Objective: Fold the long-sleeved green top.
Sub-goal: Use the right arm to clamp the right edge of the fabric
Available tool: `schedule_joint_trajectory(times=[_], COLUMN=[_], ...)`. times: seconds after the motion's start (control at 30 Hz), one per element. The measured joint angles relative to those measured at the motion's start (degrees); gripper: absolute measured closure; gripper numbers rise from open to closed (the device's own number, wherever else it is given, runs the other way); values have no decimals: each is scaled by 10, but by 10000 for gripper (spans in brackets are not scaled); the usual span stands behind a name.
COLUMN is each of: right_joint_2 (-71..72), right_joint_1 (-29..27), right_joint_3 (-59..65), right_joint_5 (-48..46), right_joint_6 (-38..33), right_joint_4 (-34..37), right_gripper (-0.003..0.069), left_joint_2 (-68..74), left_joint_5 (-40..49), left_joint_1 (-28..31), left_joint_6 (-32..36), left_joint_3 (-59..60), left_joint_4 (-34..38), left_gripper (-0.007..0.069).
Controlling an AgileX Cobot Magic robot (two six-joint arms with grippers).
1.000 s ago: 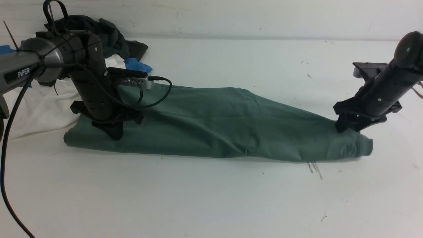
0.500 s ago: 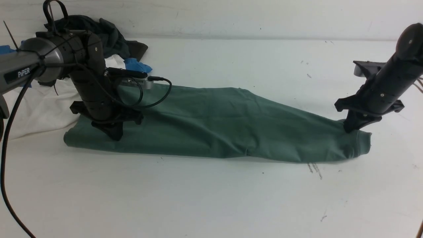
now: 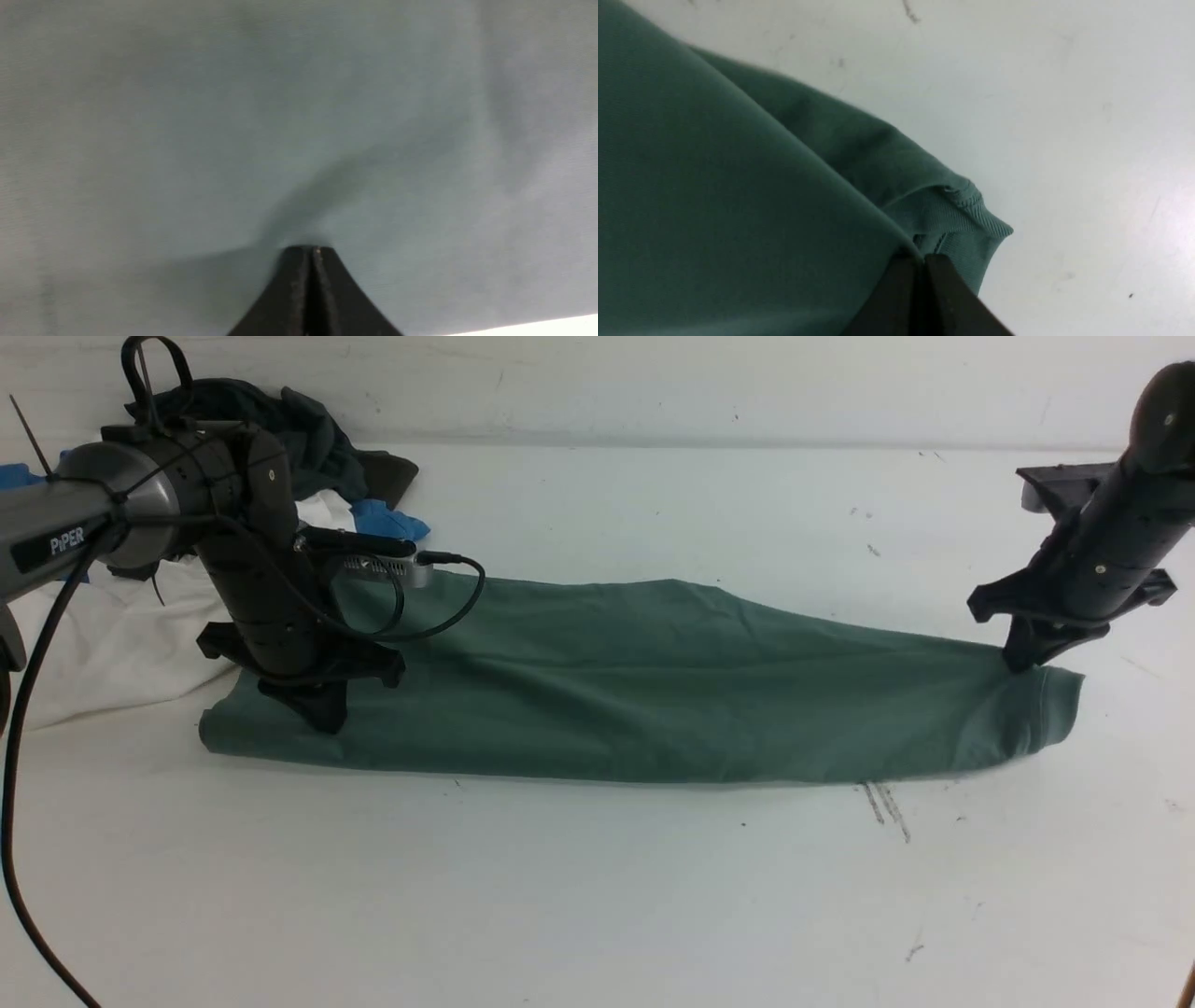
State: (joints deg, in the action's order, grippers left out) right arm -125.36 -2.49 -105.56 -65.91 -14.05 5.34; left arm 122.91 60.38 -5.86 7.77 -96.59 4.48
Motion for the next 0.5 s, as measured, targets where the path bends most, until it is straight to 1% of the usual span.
schedule_joint_trajectory(times=[0.1,0.3,0.33,0.4,0.43,0.47,0.5], right_joint_2=[-6,-20,-20,-20,-20,-20,-19], right_joint_1=[0,0,0,0,0,0,0], right_joint_3=[0,-1,-3,-13,-15,-34,-46], right_joint_5=[25,109,108,76,70,14,-13], right_joint_6=[0,8,22,50,50,76,87], right_joint_4=[-4,-19,-22,-24,-24,-24,-25], right_gripper=[626,444,390,331,331,274,248], left_joint_2=[0,0,0,-3,-4,-12,-23], left_joint_5=[0,8,12,13,13,13,13], left_joint_1=[0,0,0,0,0,0,0], left_joint_6=[0,0,0,0,0,-2,-5], left_joint_3=[0,0,0,0,0,0,0], left_joint_4=[0,0,0,-1,-1,-1,-1], left_gripper=[629,629,629,629,629,629,629])
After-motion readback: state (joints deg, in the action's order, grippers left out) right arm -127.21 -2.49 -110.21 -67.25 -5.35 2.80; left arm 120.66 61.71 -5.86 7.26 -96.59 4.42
